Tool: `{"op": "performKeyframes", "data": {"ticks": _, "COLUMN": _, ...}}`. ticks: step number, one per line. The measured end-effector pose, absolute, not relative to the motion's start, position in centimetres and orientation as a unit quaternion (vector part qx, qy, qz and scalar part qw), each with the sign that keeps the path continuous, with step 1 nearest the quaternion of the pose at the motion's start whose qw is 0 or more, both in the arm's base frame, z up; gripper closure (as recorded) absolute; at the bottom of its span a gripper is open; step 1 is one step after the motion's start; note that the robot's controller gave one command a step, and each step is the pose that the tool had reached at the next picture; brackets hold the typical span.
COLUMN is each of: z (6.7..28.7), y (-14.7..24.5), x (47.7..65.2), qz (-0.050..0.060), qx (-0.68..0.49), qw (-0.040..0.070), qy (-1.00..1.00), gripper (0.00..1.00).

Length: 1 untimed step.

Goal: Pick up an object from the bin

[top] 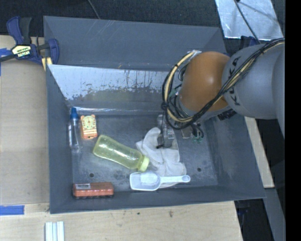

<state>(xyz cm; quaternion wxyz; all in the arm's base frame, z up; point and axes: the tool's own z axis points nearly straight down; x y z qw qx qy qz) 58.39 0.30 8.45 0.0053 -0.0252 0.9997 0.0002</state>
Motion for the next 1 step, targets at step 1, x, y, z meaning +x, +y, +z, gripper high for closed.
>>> {"op": "performKeyframes", "data": {"ticks": 1, "z": 8.45, "y": 0.29, "x": 58.39, "qz": 0.000, "qx": -0.025, "qw": 0.005, "qy": 1.000, "gripper": 1.00}}
